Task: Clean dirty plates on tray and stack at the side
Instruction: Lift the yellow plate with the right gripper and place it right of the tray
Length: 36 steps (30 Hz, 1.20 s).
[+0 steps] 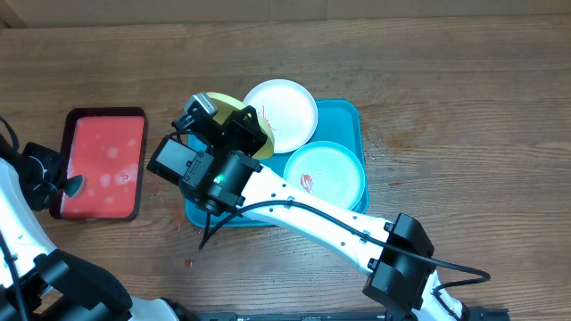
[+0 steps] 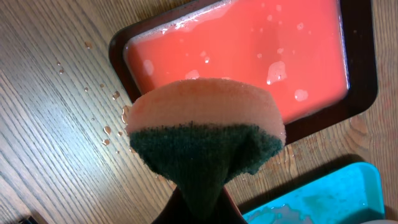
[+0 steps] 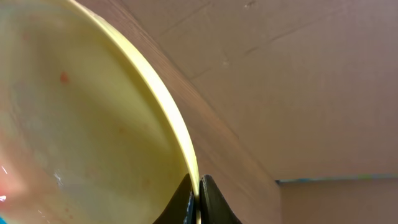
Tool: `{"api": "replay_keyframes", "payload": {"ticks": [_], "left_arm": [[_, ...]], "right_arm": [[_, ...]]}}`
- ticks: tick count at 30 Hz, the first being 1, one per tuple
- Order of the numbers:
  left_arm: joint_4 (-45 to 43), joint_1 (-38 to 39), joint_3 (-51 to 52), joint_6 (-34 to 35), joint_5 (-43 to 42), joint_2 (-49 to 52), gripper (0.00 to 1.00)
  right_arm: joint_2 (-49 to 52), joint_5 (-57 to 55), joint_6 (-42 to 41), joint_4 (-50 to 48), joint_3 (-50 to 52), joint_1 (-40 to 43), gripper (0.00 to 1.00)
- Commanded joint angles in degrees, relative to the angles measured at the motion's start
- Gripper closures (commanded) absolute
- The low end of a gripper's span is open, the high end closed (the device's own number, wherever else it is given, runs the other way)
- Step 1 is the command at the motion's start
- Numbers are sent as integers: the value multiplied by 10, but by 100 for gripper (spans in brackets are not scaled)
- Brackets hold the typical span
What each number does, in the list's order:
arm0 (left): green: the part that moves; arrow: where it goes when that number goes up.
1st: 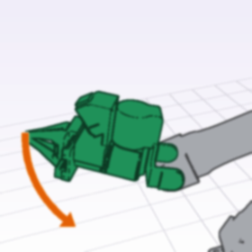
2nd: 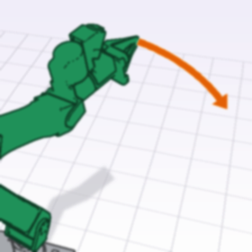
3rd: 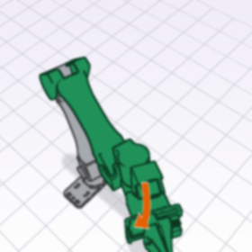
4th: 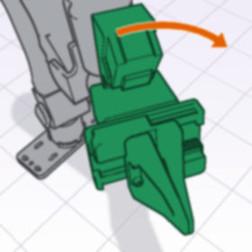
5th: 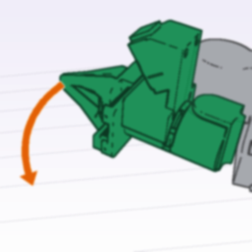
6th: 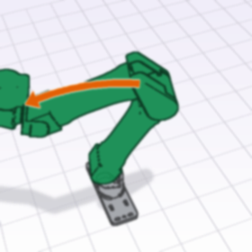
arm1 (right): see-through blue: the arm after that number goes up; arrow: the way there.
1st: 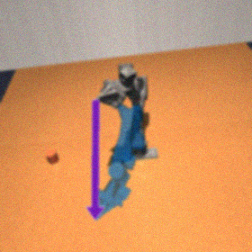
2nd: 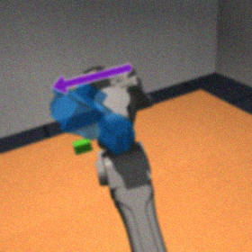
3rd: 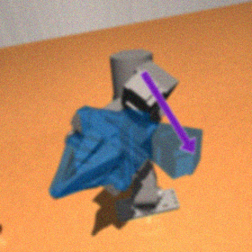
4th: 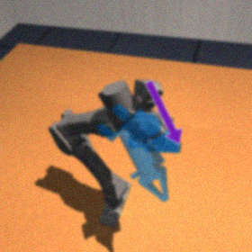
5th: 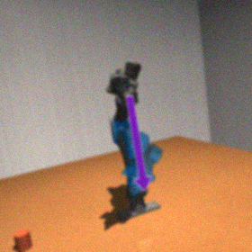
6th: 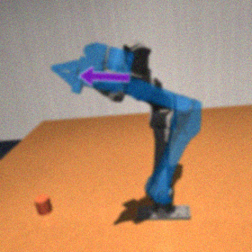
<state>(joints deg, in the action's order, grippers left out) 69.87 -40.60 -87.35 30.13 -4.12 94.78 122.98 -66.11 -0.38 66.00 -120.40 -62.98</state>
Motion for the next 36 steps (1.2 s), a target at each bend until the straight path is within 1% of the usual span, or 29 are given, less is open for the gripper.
{"api": "replay_keyframes", "payload": {"ticks": [1, 3, 4, 6, 8, 9, 10, 11, 14, 17, 20, 25, 27, 29, 31, 36], "left_arm": [[0, 2, 6, 12, -6, -2, 96], [0, 2, 6, 12, -6, -2, 96], [0, 2, 6, 12, -6, -2, 96], [0, 2, 6, 12, -6, -2, 96], [0, 2, 6, 12, -6, -2, 96], [0, 2, 6, 12, -6, -2, 96], [1, 2, 6, 12, -6, -2, 96], [2, 2, 6, 12, -6, -2, 96], [2, 2, 6, 12, -6, -2, 96], [2, 2, 6, 11, -4, -2, 96], [2, 2, 6, 7, -4, -2, 96], [0, 2, 6, 7, -4, -2, 96], [0, 2, 6, 7, -4, -2, 96], [0, 2, 6, 7, -4, -2, 96], [-1, 2, 6, 7, -4, -2, 96], [-1, 2, 6, 7, -4, -2, 96]], "right_arm": [[-18, -23, 28, -4, -15, 3, 96], [-18, -3, 27, -4, -14, 3, 96], [-18, 28, 18, -4, -15, 3, 96], [-18, 136, -11, -4, -14, 9, 96], [-16, 262, -2, -12, -5, 23, 96], [-15, 301, 18, -13, 1, 30, 96], [-14, 316, 37, -9, 7, 39, 96], [-14, 310, 36, -5, 9, 45, 96], [-24, 295, -39, -2, 2, 71, 96], [-36, 333, -72, -31, -1, 103, 96], [-49, 453, -72, -47, -1, 159, 96], [-52, 775, -72, -41, 1, 299, 96], [-51, 855, -72, -31, 4, 353, 96], [-50, 901, -72, -16, 4, 404, 96], [-50, 921, -72, 3, 4, 452, 96], [-47, 895, -71, 54, 4, 567, 96]]}}
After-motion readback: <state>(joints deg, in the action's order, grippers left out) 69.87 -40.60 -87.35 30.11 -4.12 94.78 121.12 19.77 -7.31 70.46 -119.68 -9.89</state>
